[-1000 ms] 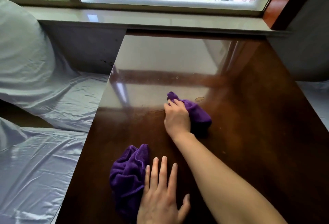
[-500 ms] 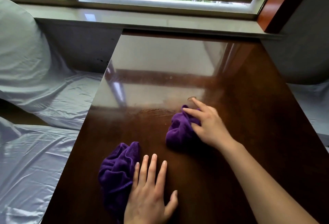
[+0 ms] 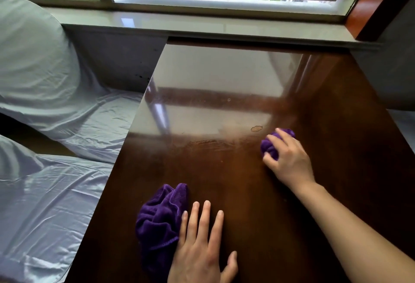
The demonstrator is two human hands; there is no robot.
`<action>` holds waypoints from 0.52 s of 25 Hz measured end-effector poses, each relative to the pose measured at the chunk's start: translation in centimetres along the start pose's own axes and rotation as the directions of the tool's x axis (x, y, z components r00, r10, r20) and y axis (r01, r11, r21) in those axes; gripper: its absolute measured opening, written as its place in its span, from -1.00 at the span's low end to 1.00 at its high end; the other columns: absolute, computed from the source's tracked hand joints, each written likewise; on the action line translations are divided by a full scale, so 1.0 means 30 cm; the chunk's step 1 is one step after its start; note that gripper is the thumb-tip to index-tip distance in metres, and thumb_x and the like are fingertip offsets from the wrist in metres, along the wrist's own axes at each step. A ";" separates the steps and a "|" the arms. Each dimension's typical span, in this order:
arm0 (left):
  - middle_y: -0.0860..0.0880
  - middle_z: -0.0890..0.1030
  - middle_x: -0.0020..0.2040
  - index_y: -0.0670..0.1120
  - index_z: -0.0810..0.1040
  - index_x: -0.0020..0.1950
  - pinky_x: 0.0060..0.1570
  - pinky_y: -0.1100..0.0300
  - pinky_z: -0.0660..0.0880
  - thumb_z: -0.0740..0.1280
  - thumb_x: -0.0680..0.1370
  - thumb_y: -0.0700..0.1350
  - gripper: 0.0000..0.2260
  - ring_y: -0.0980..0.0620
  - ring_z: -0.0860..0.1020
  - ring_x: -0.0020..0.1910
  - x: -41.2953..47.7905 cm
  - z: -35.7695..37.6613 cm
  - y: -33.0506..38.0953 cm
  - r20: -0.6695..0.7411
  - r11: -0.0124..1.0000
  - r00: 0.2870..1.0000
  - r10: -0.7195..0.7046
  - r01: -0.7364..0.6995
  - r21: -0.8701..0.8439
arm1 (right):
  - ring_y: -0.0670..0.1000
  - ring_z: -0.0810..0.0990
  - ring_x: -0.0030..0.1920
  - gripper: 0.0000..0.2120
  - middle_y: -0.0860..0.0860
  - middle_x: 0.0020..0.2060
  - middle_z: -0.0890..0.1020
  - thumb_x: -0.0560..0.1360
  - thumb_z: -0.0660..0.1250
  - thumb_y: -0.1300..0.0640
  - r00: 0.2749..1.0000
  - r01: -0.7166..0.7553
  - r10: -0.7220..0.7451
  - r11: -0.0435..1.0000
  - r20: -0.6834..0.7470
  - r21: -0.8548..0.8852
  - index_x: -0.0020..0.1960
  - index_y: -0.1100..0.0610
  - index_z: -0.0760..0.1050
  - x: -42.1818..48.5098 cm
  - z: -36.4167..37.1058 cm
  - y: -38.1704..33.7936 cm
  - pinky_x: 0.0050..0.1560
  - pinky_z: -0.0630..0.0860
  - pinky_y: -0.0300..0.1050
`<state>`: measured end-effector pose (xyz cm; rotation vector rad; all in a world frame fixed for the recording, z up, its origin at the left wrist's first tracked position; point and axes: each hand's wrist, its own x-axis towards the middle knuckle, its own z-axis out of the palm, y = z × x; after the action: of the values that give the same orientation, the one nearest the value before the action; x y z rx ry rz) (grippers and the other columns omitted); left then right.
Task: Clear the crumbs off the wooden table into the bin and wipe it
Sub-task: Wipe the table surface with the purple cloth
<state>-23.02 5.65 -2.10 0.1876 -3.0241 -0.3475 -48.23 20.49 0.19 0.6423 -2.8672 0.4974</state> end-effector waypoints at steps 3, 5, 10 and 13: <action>-0.19 0.40 0.46 -0.06 0.47 0.40 0.34 -0.20 0.20 0.35 0.28 0.27 -0.25 -0.26 0.32 0.45 0.009 -0.003 0.008 0.028 0.999 0.999 -0.017 0.016 0.029 | 0.29 0.55 0.21 -0.59 0.25 0.26 0.58 0.39 0.42 0.13 0.972 -0.215 0.214 0.977 -0.094 0.004 0.22 0.20 0.59 0.063 0.063 -0.055 0.29 0.44 0.10; -0.21 0.42 0.44 -0.07 0.50 0.37 0.31 -0.19 0.22 0.34 0.27 0.27 -0.26 -0.27 0.36 0.42 0.012 -0.016 0.014 0.039 0.999 0.999 -0.024 0.023 0.038 | 0.25 0.57 0.16 -0.67 0.21 0.19 0.62 0.42 0.35 0.10 0.978 -0.174 0.182 0.981 -0.105 0.081 0.15 0.18 0.60 0.123 0.106 -0.225 0.27 0.43 0.04; -0.20 0.53 0.34 -0.06 0.56 0.31 0.28 -0.13 0.20 0.24 0.32 0.29 -0.32 -0.26 0.28 0.42 0.009 -0.013 -0.024 0.016 0.993 0.998 0.065 -0.066 0.099 | 0.21 0.55 0.19 -0.69 0.11 0.19 0.62 0.39 0.36 0.03 0.909 0.325 -0.372 0.914 0.188 0.242 0.08 0.12 0.62 0.103 0.239 -0.732 0.25 0.43 0.03; -0.18 0.44 0.42 -0.05 0.52 0.36 0.32 -0.13 0.20 0.32 0.31 0.26 -0.31 -0.27 0.34 0.43 0.010 -0.017 -0.023 0.008 0.999 1.000 0.021 -0.021 0.049 | 0.19 0.58 0.17 -0.73 0.12 0.16 0.64 0.37 0.39 0.09 0.910 0.353 -0.398 0.891 0.117 0.285 0.04 0.15 0.64 0.149 0.209 -0.625 0.17 0.50 0.00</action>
<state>-23.18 4.83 -1.76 0.1585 -3.0415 -0.2734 -44.51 0.56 0.70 1.3169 -2.7419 0.7905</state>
